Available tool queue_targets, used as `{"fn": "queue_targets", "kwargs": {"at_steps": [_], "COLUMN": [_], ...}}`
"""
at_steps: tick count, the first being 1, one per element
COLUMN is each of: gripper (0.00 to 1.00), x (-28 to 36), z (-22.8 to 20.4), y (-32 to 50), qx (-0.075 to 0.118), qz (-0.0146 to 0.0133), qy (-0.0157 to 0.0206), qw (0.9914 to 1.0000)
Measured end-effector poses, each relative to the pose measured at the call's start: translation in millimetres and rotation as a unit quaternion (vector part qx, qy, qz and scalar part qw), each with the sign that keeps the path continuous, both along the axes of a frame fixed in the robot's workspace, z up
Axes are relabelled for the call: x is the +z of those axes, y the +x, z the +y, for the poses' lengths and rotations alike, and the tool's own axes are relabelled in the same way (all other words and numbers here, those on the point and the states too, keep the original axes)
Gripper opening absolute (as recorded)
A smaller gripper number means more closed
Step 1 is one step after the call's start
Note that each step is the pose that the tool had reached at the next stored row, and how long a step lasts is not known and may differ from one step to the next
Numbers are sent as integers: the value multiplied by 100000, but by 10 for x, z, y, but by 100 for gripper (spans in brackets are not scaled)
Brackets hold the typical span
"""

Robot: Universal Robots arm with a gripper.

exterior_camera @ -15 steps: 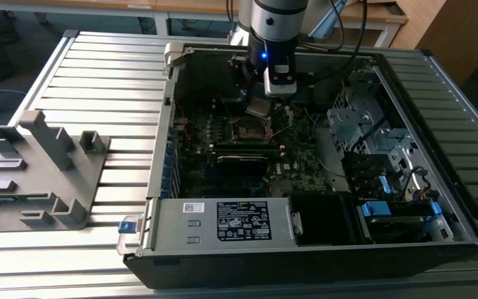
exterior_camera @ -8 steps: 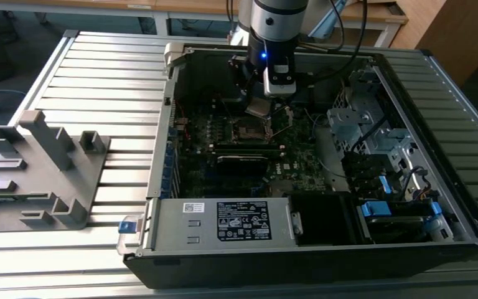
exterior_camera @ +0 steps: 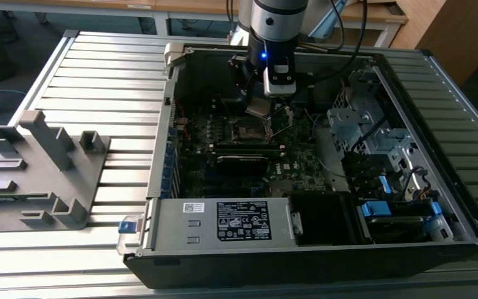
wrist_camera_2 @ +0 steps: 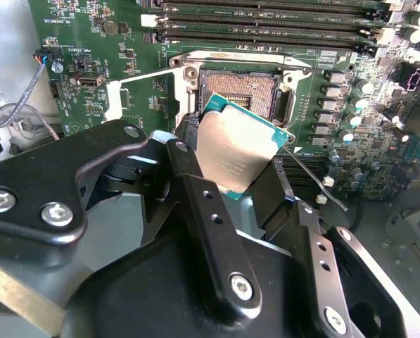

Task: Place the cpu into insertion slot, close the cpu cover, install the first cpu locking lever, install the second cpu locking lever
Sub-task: 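Place the cpu into insertion slot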

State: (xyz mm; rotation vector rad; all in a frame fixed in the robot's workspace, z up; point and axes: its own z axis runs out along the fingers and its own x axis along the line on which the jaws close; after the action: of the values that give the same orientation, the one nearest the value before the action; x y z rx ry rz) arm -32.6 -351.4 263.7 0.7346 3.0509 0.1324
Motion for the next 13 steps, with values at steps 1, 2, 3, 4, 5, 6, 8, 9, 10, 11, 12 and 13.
{"fn": "queue_targets", "kwargs": {"at_steps": [1, 2, 3, 4, 5, 6, 8, 9, 10, 11, 12, 13], "gripper": [54, 54, 54, 54, 54, 54, 54, 54, 54, 54, 54, 54], "x": [0, 0, 0, -1, -1, -2, -2, -3, -3, -4, -5, -6], "z": [0, 0, 0, 0, 0, 0, 0, 0, 0, 0, 0, 0], "y": [0, 0, 0, 0, 0, 0, 0, 0, 0, 0, 0, 0], "qx": [-139, -649, -1512, -2420, -3365, -4264, -6055, -6956, -7851, -8832, -9725, -11517], "qz": [-2, -4, -3, -1, 0, 0, 1, -4, -1, -3, -2, -4], "qy": [-2, 2, 1, 1, 1, 3, -2, -1, -5, -3, -6, -10], "qw": [100000, 99998, 99989, 99971, 99943, 99909, 99816, 99758, 99691, 99609, 99526, 99335]}}
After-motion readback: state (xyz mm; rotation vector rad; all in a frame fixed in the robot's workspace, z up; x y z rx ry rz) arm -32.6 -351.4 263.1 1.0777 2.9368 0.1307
